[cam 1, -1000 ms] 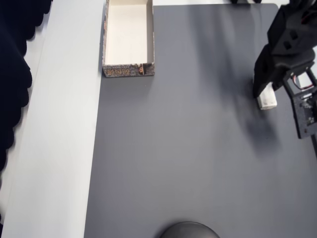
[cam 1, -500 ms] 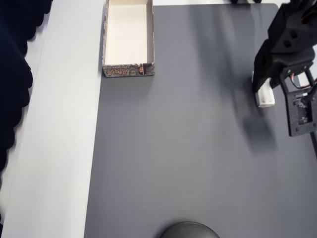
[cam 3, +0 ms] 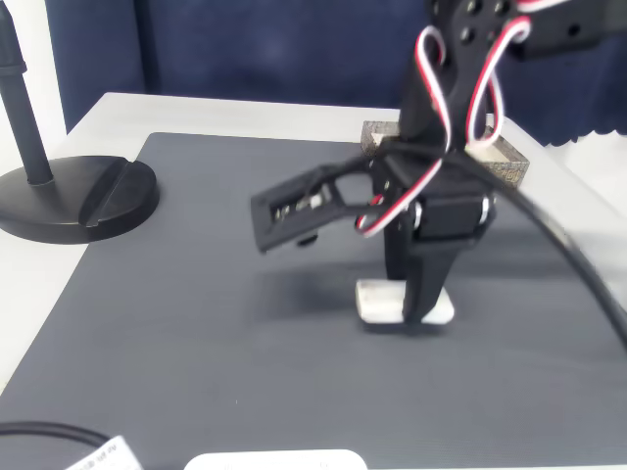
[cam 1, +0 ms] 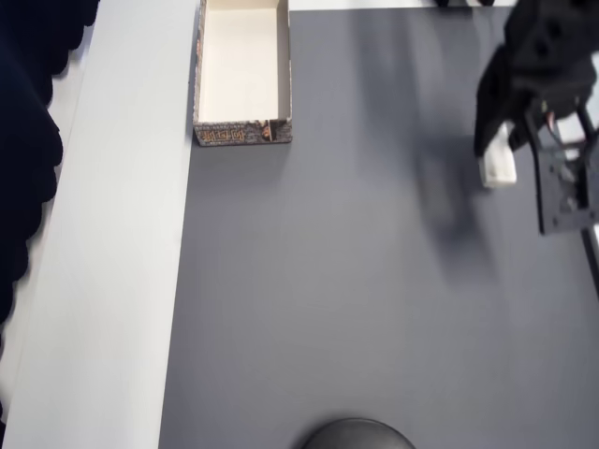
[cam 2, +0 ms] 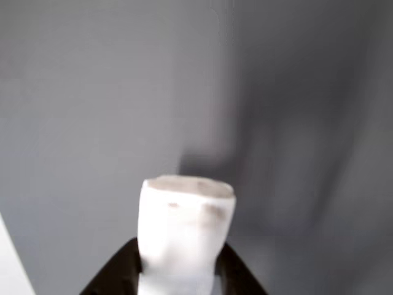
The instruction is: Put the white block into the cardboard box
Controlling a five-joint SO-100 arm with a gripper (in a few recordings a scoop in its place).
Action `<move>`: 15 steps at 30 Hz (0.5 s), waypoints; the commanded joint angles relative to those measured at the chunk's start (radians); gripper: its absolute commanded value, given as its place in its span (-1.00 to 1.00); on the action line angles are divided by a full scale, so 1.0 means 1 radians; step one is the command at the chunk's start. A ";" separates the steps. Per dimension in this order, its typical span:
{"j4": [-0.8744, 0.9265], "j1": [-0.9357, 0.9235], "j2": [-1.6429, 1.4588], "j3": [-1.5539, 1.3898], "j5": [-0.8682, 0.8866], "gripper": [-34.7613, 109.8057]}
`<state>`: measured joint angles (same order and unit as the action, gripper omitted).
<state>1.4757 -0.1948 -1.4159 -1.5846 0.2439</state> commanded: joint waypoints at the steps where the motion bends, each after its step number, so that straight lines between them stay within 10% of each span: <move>1: 0.064 -0.064 -0.189 0.017 -0.044 -0.54; 15: 0.196 -0.480 -0.394 -0.002 0.103 -0.54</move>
<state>1.6521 -0.5308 -1.7288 -1.5861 0.2715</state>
